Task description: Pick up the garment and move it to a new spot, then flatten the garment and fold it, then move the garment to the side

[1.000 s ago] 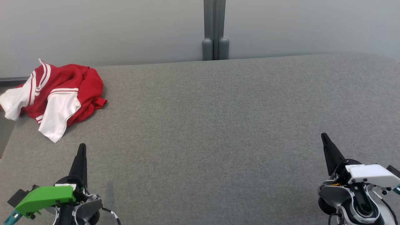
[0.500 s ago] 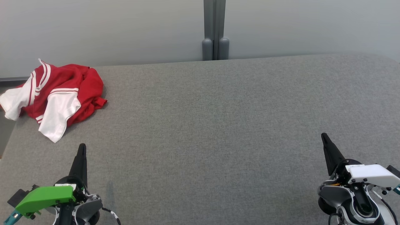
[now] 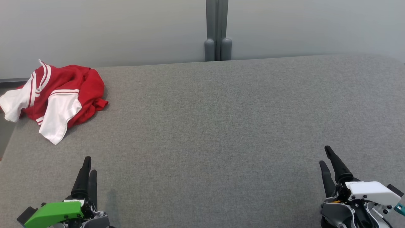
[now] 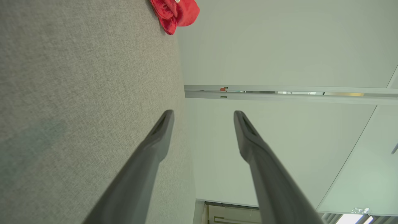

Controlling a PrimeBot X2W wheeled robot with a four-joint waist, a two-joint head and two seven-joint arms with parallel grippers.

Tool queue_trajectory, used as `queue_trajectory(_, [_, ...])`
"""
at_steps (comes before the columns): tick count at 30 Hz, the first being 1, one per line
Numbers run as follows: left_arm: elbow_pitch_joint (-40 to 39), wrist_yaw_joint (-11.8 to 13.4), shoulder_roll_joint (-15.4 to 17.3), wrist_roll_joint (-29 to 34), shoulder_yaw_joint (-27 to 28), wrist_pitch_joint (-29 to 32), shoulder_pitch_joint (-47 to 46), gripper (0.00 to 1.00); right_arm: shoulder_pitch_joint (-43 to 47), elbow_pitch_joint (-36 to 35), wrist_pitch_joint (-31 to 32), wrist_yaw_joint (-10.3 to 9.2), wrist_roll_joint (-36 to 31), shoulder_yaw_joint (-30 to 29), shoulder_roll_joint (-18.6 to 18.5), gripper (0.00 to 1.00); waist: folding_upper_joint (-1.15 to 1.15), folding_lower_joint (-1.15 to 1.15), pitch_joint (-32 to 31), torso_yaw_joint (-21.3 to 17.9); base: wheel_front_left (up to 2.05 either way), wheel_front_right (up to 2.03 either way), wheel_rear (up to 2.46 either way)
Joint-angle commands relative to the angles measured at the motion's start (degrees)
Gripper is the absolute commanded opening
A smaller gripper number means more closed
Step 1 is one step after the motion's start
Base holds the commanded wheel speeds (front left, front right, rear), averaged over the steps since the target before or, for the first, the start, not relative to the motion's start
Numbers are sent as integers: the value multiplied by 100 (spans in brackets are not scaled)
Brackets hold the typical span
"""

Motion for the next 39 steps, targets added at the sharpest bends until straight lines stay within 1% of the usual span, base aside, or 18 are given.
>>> queue_trajectory(1, [-82,-1,9,17,-72,-64,-37,100,-36,-68,-63,0,-27,48,-10,100,0,0,-4,1,0,0,0])
queue_trajectory(10, [-198,-4,18,229,-363,-346,33,100,74,-144,-345,0,-300,180,-20,100,0,0,-18,4,0,0,0])
queue_trajectory(14, [-284,13,21,510,-423,-450,36,100,91,-231,-449,1,-540,186,-24,100,0,0,-22,5,0,0,0])
queue_trajectory(18, [-453,86,24,924,-481,-549,29,100,121,-390,-548,1,-913,185,-28,100,0,0,-24,8,0,0,0])
queue_trajectory(30, [-885,373,33,2416,-831,-824,82,100,227,-800,-824,1,-2415,179,-38,100,0,0,-24,28,0,0,0])
queue_trajectory(39, [-964,538,39,3546,-1126,-1010,101,100,298,-1069,-1009,1,-3904,363,-44,100,0,0,-26,44,0,0,0])
